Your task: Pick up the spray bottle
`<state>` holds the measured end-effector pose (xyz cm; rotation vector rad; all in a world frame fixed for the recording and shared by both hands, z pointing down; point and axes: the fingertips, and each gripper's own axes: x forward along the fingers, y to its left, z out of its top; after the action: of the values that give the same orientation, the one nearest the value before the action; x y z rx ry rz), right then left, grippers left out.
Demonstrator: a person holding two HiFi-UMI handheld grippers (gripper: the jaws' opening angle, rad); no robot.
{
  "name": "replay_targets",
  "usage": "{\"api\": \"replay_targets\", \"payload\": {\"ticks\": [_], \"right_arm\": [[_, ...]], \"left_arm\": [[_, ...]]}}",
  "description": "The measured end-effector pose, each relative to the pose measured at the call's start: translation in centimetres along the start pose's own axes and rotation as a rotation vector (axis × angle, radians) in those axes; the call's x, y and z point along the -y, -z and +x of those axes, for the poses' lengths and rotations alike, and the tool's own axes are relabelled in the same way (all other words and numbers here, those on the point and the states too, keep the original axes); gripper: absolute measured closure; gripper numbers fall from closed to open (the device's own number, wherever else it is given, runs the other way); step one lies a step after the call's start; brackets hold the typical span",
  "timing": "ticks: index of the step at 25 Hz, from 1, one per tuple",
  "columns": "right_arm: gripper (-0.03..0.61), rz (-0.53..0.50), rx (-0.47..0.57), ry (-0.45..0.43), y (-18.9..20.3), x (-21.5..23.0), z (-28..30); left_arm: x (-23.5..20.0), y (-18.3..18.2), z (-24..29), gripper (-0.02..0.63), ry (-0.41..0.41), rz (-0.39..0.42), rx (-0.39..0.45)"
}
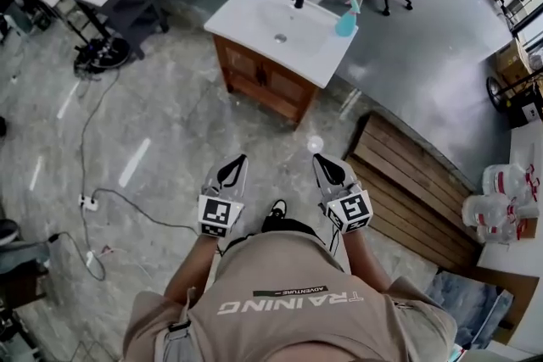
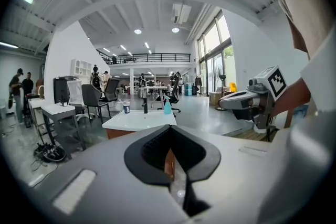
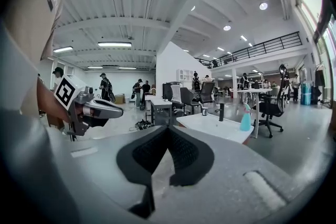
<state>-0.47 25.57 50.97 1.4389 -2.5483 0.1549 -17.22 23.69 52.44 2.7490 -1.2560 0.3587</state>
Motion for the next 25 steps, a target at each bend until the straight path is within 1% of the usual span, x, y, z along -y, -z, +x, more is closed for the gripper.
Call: {"api": "replay_targets", "payload": {"ticks": [2,4,6,7,8,10,12,13,14,17,18,21,22,25], "right_arm": [[0.577,0.004,0.000,-0.013,0.3,1.5,1.2],[0.575,0.008,-0.008,-0.022,0.7,3.3,2.3],[0.577,-0.013,-0.011,-0.038,0.7,4.7,3.4],[0.577,-0.036,-0.013,-0.049,0.5,5.2,4.1],[0.577,-0.064,-0.016,-0.060,0.4,5.4,4.8],[0.577,-0.100,-0.024,-0.084,0.5,5.2,5.7],[0.575,-0.088,-0.034,-0.105,0.8,4.9,5.8],[0.575,-0.072,-0.037,-0.111,0.9,5.0,6.0],[0.577,-0.052,-0.041,-0.114,1.1,5.2,6.4],[0.575,-0.005,-0.041,-0.108,1.1,5.9,7.7],[0.577,-0.001,-0.039,-0.102,0.9,6.2,8.1],[0.575,-0.003,-0.040,-0.076,-0.1,7.1,9.2],[0.577,-0.007,-0.041,-0.063,-0.5,7.5,9.5],[0.575,-0.014,-0.043,-0.005,-1.5,9.2,10.7]], "left_arm": [[0.1,0.0,1.3,0.598,-0.005,-0.014,-0.011],[0.2,0.1,2.7,0.598,-0.010,-0.056,-0.007],[-0.1,0.1,4.0,0.598,-0.033,-0.094,0.004],[-0.5,0.1,4.6,0.598,-0.048,-0.100,0.003],[-0.8,0.1,5.2,0.598,-0.059,-0.091,-0.006],[-0.6,0.3,6.0,0.598,-0.056,-0.024,-0.046],[0.1,0.1,6.8,0.597,-0.026,0.051,-0.077],[0.2,-0.2,7.4,0.598,-0.013,0.063,-0.077],[0.1,-0.5,8.0,0.597,-0.005,0.055,-0.071],[-1.1,-1.3,9.4,0.598,-0.001,-0.005,-0.047],[-1.4,-1.6,9.8,0.597,0.001,-0.003,-0.044],[-1.9,-2.2,11.3,0.597,0.039,0.089,-0.055],[-2.1,-2.3,12.0,0.598,0.061,0.101,-0.054],[-3.5,-2.7,14.5,0.597,0.116,0.072,-0.032]]}}
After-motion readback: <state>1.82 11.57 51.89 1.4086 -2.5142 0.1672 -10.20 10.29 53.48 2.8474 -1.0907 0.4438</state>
